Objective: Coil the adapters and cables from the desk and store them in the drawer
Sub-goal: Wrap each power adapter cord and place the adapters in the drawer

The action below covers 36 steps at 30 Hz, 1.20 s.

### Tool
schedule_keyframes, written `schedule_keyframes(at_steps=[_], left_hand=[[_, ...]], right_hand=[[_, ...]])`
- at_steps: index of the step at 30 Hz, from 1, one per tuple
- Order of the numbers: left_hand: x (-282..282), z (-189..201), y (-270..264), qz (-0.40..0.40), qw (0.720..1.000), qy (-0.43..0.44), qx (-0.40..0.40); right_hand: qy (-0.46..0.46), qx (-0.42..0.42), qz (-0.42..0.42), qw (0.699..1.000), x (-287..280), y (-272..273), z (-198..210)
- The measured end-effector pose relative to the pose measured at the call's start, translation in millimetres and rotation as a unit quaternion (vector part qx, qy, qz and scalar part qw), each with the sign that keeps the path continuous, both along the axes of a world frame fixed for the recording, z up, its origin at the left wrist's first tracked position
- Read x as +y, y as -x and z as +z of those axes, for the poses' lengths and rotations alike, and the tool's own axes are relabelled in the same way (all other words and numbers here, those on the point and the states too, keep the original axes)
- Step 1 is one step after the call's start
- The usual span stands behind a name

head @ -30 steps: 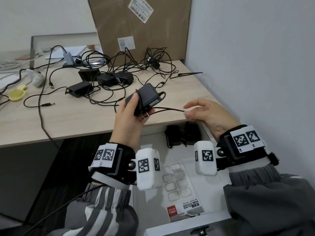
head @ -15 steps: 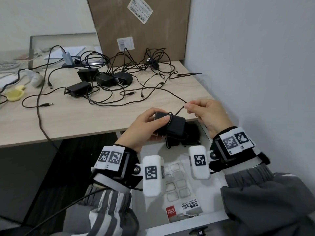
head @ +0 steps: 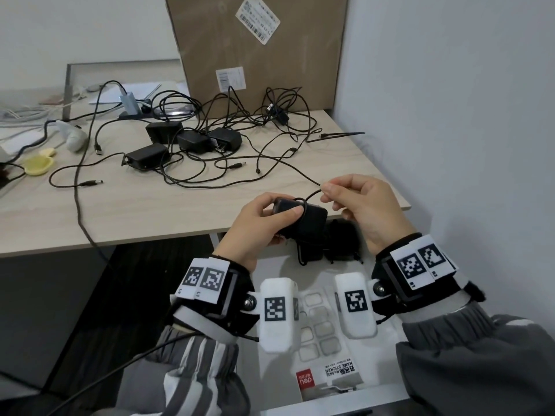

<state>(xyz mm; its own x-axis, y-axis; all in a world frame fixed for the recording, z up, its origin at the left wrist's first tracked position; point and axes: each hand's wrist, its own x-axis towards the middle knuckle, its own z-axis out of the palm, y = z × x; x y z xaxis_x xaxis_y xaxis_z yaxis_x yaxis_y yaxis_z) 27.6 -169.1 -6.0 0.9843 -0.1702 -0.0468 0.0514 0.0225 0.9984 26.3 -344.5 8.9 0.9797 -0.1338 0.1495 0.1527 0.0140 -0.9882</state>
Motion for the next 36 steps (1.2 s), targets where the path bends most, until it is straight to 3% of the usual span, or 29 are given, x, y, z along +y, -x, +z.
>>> schedule_keyframes(at_steps=[7, 22, 36], left_hand=[[-0.6, -2.8, -2.2, 0.047, 0.998, 0.029, 0.008], [-5.3, -6.4, 0.6, 0.053, 0.998, 0.037, 0.003], [-11.2, -4.6, -0.4, 0.159, 0.968, 0.197, 0.005]], right_hand=[[0.032, -0.024, 0.071, 0.997, 1.9, 1.7, 1.9], [0.041, -0.04, 0.153, 0.987, 4.8, 5.4, -0.6], [0.089, 0.03, 0.224, 0.97, 15.6, 6.0, -5.9]])
